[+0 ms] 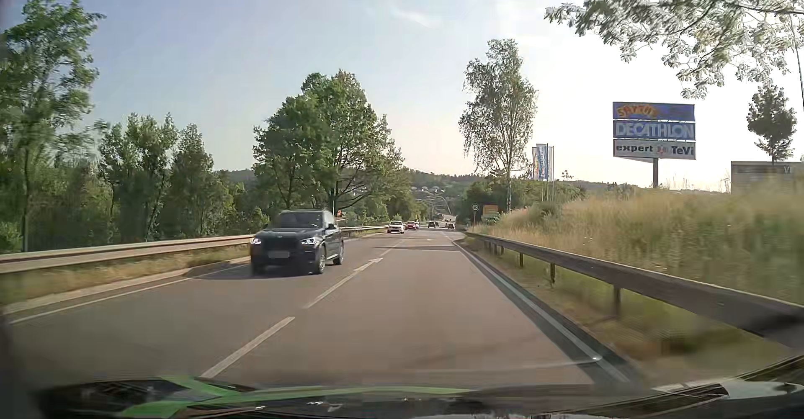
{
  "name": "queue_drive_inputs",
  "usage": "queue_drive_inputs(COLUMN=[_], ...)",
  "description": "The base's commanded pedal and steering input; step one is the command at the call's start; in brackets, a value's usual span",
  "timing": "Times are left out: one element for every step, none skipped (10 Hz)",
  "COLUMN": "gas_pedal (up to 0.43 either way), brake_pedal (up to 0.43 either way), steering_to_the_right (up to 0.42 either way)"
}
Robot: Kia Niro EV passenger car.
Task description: Follow the waypoints while adhering to traffic rules and regulations
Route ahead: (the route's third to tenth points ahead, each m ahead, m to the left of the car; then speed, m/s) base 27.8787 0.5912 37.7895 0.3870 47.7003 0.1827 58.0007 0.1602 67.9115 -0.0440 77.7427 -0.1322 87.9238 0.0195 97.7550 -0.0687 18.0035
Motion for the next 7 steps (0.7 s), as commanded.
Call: queue_drive_inputs(gas_pedal=[0.059, 0.000, 0.000, 0.000, 0.000, 0.047, 0.067], brake_pedal=[0.000, 0.000, 0.000, 0.000, 0.000, 0.000, 0.000], steering_to_the_right=[0.000, 0.000, 0.000, 0.000, 0.000, 0.000, 0.000])
